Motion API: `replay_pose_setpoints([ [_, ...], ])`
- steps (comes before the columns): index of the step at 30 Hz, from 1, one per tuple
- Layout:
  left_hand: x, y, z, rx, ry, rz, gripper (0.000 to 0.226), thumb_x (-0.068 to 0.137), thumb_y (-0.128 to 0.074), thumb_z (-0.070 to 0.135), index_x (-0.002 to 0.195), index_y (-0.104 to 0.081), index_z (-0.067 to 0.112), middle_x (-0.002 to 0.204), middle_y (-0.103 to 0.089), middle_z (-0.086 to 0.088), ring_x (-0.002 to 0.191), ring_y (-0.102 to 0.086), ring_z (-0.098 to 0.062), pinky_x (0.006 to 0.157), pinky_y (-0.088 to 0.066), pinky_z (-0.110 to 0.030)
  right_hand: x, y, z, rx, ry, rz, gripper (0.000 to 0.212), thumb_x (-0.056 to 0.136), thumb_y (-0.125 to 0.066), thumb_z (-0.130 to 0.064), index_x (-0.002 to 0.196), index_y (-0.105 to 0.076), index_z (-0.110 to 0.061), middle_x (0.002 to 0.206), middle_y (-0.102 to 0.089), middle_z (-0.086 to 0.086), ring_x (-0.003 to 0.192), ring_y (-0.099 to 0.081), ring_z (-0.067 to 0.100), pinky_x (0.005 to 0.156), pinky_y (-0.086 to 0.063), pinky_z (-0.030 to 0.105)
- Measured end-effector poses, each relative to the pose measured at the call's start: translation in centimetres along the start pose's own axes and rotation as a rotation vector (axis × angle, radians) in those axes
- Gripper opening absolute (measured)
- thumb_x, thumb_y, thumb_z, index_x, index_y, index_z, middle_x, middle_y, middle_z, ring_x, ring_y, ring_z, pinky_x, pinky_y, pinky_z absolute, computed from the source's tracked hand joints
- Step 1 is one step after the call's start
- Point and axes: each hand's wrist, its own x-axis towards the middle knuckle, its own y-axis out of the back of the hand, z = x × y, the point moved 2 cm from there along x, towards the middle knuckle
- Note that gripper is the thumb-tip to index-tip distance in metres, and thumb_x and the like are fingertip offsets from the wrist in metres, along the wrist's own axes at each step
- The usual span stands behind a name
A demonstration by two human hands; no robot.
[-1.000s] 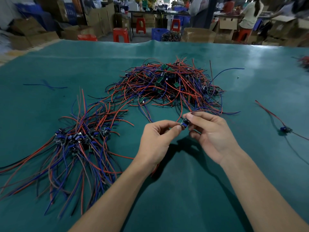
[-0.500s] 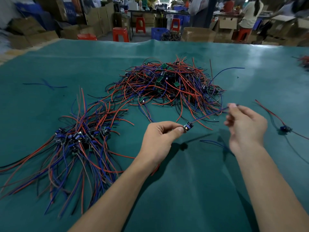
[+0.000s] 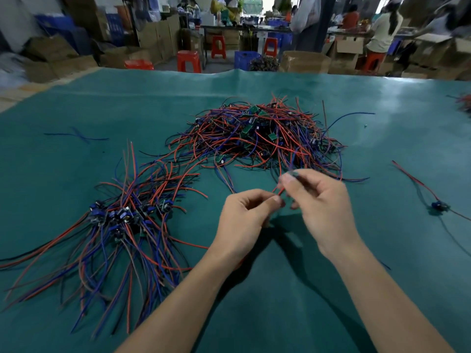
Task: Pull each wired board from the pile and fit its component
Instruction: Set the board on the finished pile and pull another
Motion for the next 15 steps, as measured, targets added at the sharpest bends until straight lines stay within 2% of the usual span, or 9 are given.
replay_pose_setpoints([
  [4,-0.4,-0.3,0.3,0.01,-0.026,-0.07,0.016,0.095,-0.067,0.009,0.083,-0.077,0.013,0.064,-0.062,0.013,0.055,-0.046,0.004,0.056,-0.035,-0.01,1.6,2.1,-3.7,0.037,0.118,0.176,0.014,0.097,-0.066,-0.02,0.084,-0.073,-0.022,0.077,-0.073,-0.003,0.062,-0.056,0.008,0.059,-0.048,0.026],
  [7,-0.4,-0.2,0.4,0.038,-0.06,-0.061,0.019,0.095,-0.068,0.013,0.082,-0.077,0.023,0.077,-0.064,0.008,0.062,-0.044,0.001,0.062,-0.035,-0.013,2.2,1.0,-8.6,0.105,0.23,0.155,0.012,0.092,-0.069,-0.024,0.082,-0.075,-0.021,0.074,-0.072,0.003,0.062,-0.058,0.012,0.057,-0.048,0.03],
  [10,-0.4,-0.4,0.5,0.055,-0.035,-0.034,0.018,0.086,-0.064,0.026,0.073,-0.075,0.032,0.065,-0.059,0.016,0.061,-0.044,-0.002,0.058,-0.037,-0.014,2.4,-2.9,-13.4,0.175,0.289,-0.025,0.015,0.089,-0.073,-0.023,0.076,-0.077,-0.017,0.072,-0.072,0.014,0.057,-0.058,0.016,0.051,-0.047,0.03],
  [12,-0.5,-0.7,0.7,0.078,-0.03,-0.036,0.022,0.079,-0.059,0.028,0.066,-0.07,0.043,0.059,-0.056,0.017,0.055,-0.044,0.003,0.055,-0.037,-0.01,2.8,-6.4,-15.3,0.137,0.281,-0.19,0.026,0.093,-0.072,-0.029,0.073,-0.076,-0.012,0.07,-0.073,0.014,0.052,-0.058,0.025,0.047,-0.046,0.033],
  [14,-0.4,-0.8,0.8,0.123,-0.046,-0.037,0.013,0.074,-0.057,0.04,0.07,-0.068,0.047,0.067,-0.055,0.017,0.063,-0.048,0.006,0.064,-0.041,-0.008,3.2,-10.2,-16.2,-0.007,0.204,-0.455,0.042,0.094,-0.07,-0.041,0.074,-0.075,-0.005,0.067,-0.074,0.009,0.055,-0.068,0.027,0.044,-0.048,0.03],
  [15,-0.3,-0.7,0.7,0.15,-0.048,-0.032,0.013,0.071,-0.055,0.048,0.073,-0.066,0.042,0.072,-0.055,0.017,0.069,-0.048,0.007,0.073,-0.044,-0.013,3.2,-12.1,-16.0,-0.106,0.138,-0.608,0.047,0.094,-0.068,-0.046,0.076,-0.074,-0.003,0.068,-0.075,0.006,0.057,-0.071,0.023,0.044,-0.049,0.027],
])
